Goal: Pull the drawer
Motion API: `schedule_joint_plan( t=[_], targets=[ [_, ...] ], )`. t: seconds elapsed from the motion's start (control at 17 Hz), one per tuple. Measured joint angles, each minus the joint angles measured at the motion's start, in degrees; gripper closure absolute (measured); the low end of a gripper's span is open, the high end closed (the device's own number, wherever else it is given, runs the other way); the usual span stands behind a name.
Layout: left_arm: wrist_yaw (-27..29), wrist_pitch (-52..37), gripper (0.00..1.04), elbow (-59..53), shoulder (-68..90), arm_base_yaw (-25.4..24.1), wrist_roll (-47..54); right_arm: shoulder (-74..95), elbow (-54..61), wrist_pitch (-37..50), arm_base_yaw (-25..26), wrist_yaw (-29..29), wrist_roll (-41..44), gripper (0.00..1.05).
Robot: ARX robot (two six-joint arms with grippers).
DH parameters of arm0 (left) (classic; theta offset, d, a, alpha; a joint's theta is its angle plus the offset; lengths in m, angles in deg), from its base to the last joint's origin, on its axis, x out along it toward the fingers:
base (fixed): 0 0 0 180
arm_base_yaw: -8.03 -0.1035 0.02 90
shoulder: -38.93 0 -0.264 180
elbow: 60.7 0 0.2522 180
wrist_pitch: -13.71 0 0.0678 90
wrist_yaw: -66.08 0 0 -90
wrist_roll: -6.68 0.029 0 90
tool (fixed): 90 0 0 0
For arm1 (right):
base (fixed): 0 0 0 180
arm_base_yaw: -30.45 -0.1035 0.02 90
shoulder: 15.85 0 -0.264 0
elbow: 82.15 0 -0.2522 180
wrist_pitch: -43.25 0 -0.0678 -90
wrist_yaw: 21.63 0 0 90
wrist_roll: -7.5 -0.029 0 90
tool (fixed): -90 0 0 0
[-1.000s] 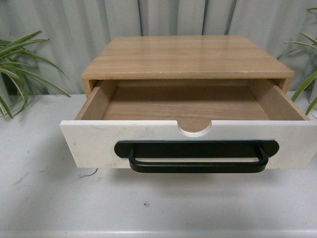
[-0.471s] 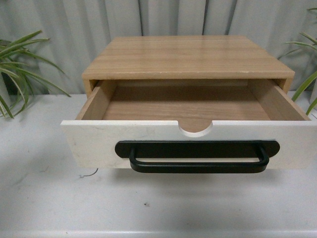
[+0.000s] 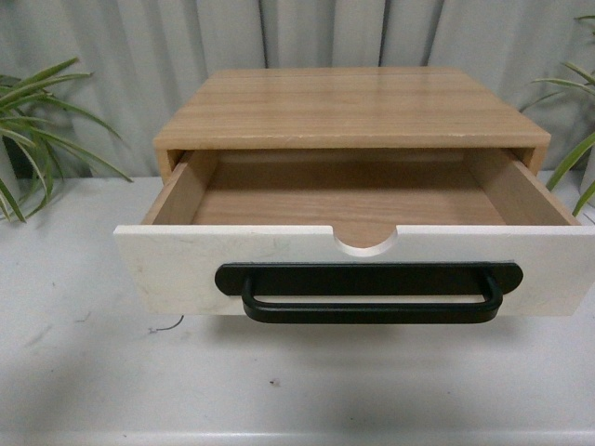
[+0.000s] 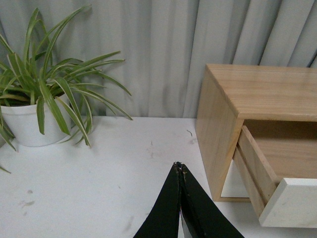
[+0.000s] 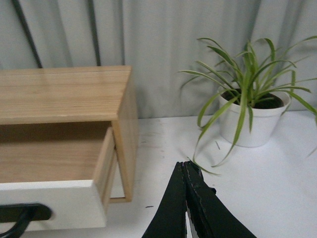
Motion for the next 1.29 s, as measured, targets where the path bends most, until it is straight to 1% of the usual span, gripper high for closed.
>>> schedule_joint_plan(
  t=[0.06, 0.12, 0.24, 0.35, 0.41, 0.47, 1.0, 1.06, 1.12, 1.18, 1.24, 1.29],
  targets=[
    [5.7, 3.0, 1.03, -2.1, -4.8, 6.4, 0.0, -4.4, 1.9, -2.5, -4.4, 3.4, -0.1, 1.03],
    [5.6, 3.4, 1.03, -2.4, -5.8, 6.8, 0.1, -5.6, 2.5, -3.3, -4.0, 3.8, -0.1, 1.03],
    [6.6, 5.2, 1.03, -3.0, -8.2, 6.1, 0.0, -8.3, 3.3, -5.2, -4.1, 3.8, -0.1, 1.03],
    [6.5, 7.2, 1.03, -3.7, -10.9, 6.1, 0.0, -11.5, 4.0, -7.3, -4.1, 3.8, -0.1, 1.03],
    [6.5, 5.2, 1.03, -5.1, -12.1, 6.2, 0.1, -12.9, 5.2, -6.0, -4.1, 3.8, -0.1, 1.03],
    [6.5, 7.8, 1.03, -5.5, -13.4, 6.2, 0.0, -13.9, 5.7, -8.0, -4.1, 3.8, -0.1, 1.03],
    [6.5, 17.2, 1.03, -5.5, -23.4, 6.2, 0.0, -25.0, 5.7, -18.3, -4.1, 3.8, -0.1, 1.03],
    [6.5, 23.3, 1.03, -5.3, -27.2, 6.2, 0.1, -25.8, 5.7, -19.0, -4.1, 3.8, -0.1, 1.03],
    [6.5, 27.6, 1.03, -5.4, -31.5, 6.2, 0.1, -26.5, 5.7, -19.6, -4.1, 3.8, -0.1, 1.03],
    [6.4, 25.8, 1.03, -5.3, -32.5, 6.2, 0.1, -29.8, 5.7, -25.3, -4.1, 3.9, -0.2, 1.03],
    [6.6, 26.8, 1.03, -5.1, -32.5, 6.2, 0.0, -33.5, 5.7, -29.7, -4.1, 3.6, -0.1, 1.03],
    [6.5, 27.4, 1.03, -5.4, -32.5, 6.2, 0.0, -35.8, 5.7, -28.3, -4.1, 3.6, -0.2, 1.03]
  ],
)
